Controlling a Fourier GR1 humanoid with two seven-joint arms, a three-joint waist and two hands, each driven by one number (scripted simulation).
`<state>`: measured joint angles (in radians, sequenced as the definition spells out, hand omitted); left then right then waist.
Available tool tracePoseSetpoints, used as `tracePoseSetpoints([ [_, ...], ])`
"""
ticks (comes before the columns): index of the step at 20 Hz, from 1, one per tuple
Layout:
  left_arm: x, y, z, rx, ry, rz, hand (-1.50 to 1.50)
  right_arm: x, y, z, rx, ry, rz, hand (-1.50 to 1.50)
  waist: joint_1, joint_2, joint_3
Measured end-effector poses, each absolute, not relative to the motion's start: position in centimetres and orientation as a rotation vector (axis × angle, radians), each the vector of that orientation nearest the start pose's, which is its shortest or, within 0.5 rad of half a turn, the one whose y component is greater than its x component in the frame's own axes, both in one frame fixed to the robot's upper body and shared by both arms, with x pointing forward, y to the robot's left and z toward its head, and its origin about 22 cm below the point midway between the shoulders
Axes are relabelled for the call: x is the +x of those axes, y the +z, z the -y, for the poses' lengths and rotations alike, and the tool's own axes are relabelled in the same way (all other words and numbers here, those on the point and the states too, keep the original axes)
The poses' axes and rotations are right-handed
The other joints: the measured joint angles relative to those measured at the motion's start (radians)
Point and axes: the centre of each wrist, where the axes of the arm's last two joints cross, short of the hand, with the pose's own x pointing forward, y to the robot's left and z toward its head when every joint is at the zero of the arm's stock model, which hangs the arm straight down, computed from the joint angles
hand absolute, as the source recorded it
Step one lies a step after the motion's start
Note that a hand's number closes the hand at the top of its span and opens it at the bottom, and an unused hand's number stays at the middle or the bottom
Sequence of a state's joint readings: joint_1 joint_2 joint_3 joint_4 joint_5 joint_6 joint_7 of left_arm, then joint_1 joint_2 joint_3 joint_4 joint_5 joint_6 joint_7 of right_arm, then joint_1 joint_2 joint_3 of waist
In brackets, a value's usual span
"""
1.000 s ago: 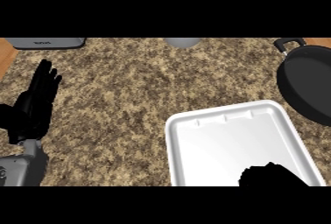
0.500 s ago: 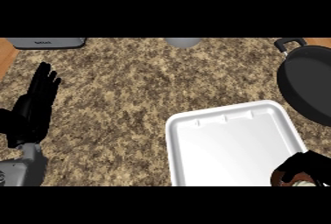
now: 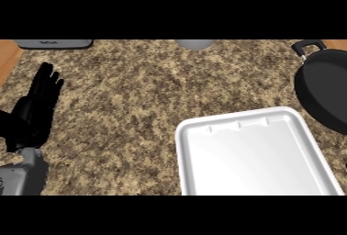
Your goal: Pick the cupcake from the tray and place it in the pot
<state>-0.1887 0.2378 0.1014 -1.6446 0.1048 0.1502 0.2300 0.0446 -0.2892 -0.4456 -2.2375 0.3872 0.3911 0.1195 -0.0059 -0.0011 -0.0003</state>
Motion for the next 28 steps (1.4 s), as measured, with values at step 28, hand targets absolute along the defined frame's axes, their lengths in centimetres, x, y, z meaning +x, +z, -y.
tracePoseSetpoints([
  [28, 28.9, 9.0, -26.9, 0.176, 0.042, 1.625, 0.0, 31.9, 11.7, 47.4, -1.255, 0.588, 1.537, 1.5, 0.042, 0.012, 0.002],
])
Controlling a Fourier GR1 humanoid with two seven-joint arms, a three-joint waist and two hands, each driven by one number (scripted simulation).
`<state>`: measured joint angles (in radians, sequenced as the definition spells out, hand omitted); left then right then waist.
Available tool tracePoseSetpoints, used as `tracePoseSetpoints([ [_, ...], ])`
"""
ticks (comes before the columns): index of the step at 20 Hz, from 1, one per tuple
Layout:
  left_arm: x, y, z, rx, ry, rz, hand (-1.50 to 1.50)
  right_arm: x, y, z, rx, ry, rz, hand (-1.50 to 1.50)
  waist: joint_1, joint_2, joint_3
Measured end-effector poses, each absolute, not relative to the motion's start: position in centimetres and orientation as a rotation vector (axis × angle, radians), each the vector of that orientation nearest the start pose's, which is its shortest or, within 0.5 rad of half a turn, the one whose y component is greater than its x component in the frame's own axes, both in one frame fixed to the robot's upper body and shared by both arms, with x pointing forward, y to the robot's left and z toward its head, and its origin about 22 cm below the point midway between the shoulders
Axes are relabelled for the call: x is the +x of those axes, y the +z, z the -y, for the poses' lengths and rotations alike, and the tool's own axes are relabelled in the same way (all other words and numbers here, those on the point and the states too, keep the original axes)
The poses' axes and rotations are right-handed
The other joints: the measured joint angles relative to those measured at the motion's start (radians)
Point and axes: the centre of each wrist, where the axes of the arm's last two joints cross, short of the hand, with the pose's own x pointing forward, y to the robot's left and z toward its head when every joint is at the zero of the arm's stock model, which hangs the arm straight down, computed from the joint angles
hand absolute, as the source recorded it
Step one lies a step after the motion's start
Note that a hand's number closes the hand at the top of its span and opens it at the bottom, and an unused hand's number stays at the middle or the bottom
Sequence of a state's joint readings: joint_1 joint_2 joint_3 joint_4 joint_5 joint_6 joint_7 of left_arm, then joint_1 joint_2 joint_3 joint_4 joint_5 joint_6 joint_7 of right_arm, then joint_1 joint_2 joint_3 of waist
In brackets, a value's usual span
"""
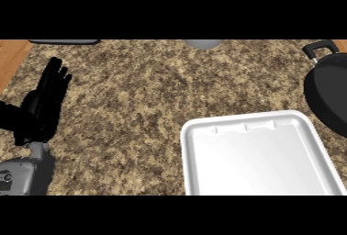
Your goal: Pick the cupcake from the tray and place it in the pot
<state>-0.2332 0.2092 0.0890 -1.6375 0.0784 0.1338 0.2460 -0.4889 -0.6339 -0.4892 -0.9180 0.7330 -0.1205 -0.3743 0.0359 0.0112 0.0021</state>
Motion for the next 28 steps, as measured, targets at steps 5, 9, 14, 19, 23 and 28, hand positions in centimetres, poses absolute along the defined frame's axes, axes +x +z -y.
tracePoseSetpoints([
  [5, 29.1, 8.9, -26.5, 0.171, 0.041, 1.629, 0.0, 33.2, 9.5, 48.4, -1.12, 0.538, 1.456, -1.5, 0.004, 0.003, 0.001],
  [9, 28.9, 8.6, -27.2, 0.172, 0.041, 1.625, 0.0, 33.8, 8.2, 48.4, -0.948, 0.523, 1.453, -1.5, 0.006, 0.003, 0.001],
  [14, 28.8, 8.7, -26.8, 0.168, 0.043, 1.626, 0.0, 34.2, 7.0, 48.1, -0.74, 0.403, 1.578, -1.5, 0.004, 0.003, 0.003],
  [19, 28.8, 8.5, -26.7, 0.168, 0.048, 1.625, 0.0, 33.7, 7.9, 49.6, -0.597, 0.205, 1.693, -1.5, -0.001, 0.003, 0.002],
  [23, 29.1, 8.7, -26.7, 0.166, 0.048, 1.628, 0.0, 32.3, 9.6, 52.2, -0.532, 0.087, 1.729, -1.5, -0.003, 0.004, 0.002],
  [28, 29.0, 8.6, -27.0, 0.166, 0.046, 1.627, 0.0, 29.1, 11.2, 55.8, -0.496, 0.022, 1.742, -1.5, -0.001, 0.006, 0.003],
])
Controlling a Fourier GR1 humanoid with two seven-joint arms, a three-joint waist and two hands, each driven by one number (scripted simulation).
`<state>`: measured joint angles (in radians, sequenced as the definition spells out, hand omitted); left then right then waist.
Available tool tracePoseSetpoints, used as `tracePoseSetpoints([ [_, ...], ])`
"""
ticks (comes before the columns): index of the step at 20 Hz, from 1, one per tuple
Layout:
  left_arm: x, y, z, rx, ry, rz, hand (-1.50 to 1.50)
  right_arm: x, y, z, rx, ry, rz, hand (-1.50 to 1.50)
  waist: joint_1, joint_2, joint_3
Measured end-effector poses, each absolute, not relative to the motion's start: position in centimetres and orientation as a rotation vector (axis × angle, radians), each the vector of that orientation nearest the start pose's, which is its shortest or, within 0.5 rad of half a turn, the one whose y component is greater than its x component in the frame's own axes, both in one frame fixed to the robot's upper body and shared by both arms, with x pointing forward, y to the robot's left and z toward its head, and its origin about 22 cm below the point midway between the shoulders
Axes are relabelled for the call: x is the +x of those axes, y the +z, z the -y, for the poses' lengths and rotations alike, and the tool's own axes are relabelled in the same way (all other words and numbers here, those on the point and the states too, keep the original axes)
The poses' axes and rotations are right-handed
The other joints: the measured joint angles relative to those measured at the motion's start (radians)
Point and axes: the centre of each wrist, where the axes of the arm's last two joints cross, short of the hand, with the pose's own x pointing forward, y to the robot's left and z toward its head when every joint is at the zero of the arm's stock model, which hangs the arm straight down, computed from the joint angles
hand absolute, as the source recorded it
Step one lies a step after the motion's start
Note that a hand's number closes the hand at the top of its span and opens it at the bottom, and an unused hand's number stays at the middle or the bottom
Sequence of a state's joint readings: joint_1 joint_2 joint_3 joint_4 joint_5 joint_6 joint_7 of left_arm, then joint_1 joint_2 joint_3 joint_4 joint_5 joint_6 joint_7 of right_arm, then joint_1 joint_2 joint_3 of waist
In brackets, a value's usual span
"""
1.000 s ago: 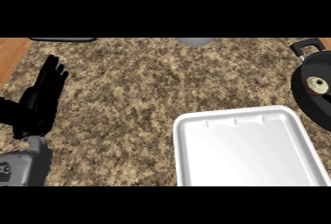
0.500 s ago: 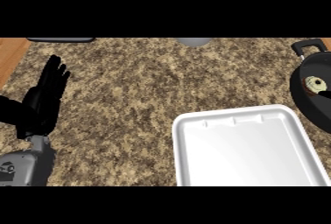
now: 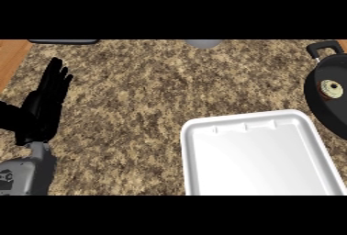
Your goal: Pick the cupcake from the tray and place it in the pot
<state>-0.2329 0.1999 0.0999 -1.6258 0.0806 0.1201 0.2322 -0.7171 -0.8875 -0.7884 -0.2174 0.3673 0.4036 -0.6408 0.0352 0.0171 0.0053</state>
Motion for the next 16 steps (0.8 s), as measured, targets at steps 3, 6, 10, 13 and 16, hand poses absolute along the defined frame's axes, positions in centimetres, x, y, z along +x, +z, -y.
tracePoseSetpoints([
  [3, 29.1, 8.6, -26.9, 0.164, 0.047, 1.633, 0.0, 27.4, 11.8, 57.3, -0.491, 0.001, 1.739, -1.5, 0.001, 0.002, 0.001],
  [6, 29.2, 9.0, -26.7, 0.167, 0.055, 1.634, 0.0, 25.5, 11.8, 58.6, -0.501, -0.01, 1.722, -1.5, -0.001, 0.003, 0.003],
  [10, 29.0, 8.8, -27.2, 0.171, 0.051, 1.634, 0.0, 23.7, 12.7, 60.0, -0.515, -0.011, 1.693, -1.5, 0.0, 0.003, 0.003],
  [13, 29.0, 8.6, -26.7, 0.167, 0.05, 1.635, 0.0, 22.8, 13.3, 60.7, -0.536, -0.006, 1.681, -1.5, 0.0, 0.003, 0.004],
  [16, 29.0, 8.6, -27.0, 0.166, 0.052, 1.633, 0.0, 21.8, 13.5, 61.2, -0.552, -0.003, 1.668, -1.5, -0.001, 0.004, 0.005],
])
